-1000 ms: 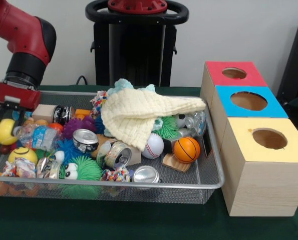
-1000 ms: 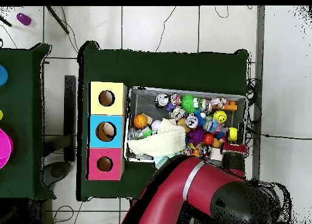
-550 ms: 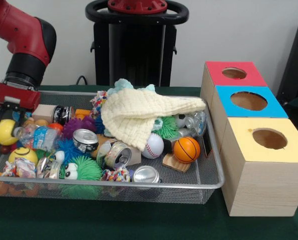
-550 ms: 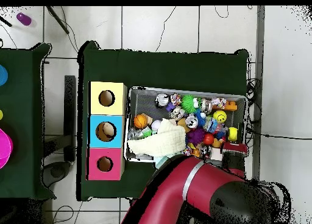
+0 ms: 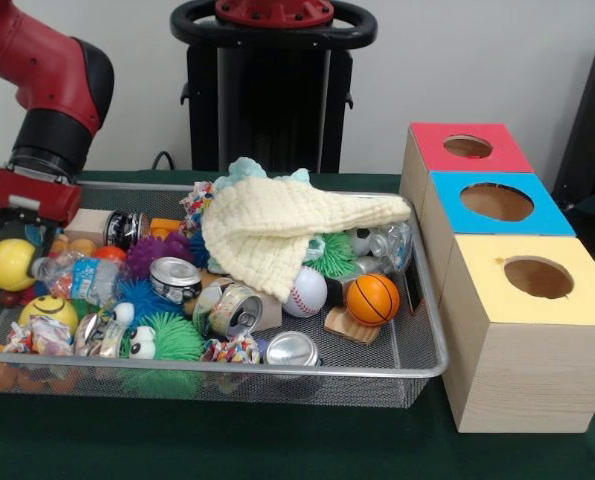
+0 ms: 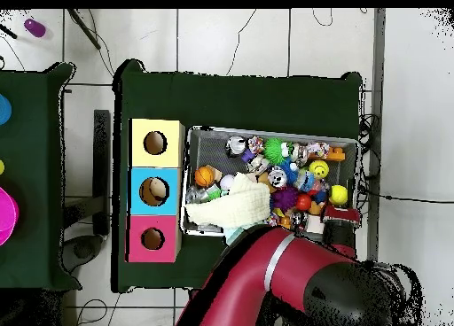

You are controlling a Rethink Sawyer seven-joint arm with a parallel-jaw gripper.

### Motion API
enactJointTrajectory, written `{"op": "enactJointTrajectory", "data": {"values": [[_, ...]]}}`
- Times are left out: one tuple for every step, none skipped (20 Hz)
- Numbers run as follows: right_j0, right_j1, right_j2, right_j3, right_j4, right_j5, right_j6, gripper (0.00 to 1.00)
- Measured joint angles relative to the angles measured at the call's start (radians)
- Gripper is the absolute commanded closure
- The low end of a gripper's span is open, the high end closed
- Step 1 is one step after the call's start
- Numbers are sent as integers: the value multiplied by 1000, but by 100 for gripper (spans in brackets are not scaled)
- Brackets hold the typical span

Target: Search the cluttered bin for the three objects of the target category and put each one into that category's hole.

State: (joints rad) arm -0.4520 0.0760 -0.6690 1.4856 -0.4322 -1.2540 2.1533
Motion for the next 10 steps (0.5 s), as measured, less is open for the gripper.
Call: {"op": "enactJointTrajectory", "data": {"values": [[1, 0, 0, 0, 1, 0, 0, 0], [2, 0, 0, 0, 4, 0, 0, 0], [3, 0, 0, 0, 5, 0, 0, 0], [4, 0, 0, 0, 7, 1, 0, 0], [4, 1, 0, 0, 8, 1, 0, 0], [6, 1, 0, 0, 11, 2, 0, 0], [9, 0, 0, 2, 14, 7, 0, 0], [12, 0, 0, 3, 16, 12, 0, 0], [15, -1, 0, 4, 18, 17, 0, 0], [23, -5, 0, 10, 21, 35, 0, 0]]}}
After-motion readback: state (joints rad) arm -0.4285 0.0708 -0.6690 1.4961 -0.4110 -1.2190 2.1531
